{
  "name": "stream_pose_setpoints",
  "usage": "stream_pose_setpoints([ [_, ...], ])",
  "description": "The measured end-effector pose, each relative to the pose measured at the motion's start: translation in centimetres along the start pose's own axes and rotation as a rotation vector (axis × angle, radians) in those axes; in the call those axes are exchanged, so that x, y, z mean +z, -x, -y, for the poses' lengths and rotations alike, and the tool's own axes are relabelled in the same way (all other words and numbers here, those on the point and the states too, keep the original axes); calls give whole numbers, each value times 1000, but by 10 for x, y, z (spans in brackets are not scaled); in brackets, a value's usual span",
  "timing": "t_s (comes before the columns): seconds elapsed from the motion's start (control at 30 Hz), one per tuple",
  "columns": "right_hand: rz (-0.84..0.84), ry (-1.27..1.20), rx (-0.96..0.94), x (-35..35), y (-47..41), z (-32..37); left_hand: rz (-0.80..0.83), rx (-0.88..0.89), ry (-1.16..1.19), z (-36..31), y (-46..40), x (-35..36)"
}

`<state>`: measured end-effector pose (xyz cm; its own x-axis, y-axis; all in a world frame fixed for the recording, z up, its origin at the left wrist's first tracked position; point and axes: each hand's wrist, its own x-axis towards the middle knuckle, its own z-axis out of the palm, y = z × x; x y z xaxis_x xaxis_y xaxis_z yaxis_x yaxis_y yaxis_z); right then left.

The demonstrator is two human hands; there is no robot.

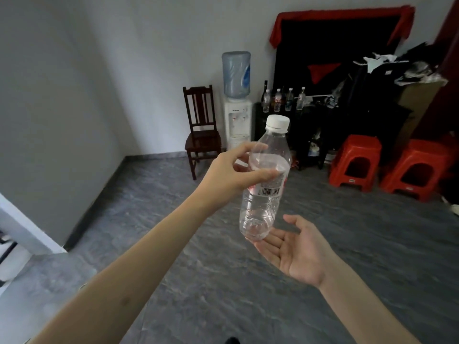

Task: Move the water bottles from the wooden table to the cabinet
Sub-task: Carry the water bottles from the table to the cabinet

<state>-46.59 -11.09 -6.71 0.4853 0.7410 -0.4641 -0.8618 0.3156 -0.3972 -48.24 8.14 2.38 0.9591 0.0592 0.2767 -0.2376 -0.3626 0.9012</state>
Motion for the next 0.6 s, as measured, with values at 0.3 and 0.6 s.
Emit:
stream_pose_setpoints([
  [0.3, -23, 17, -36, 18, -93, 89, -139, 31, 20, 51, -122, -27],
  [0.6, -53, 6, -95, 35, -172, 185, -76, 52, 61, 83, -247, -46],
])
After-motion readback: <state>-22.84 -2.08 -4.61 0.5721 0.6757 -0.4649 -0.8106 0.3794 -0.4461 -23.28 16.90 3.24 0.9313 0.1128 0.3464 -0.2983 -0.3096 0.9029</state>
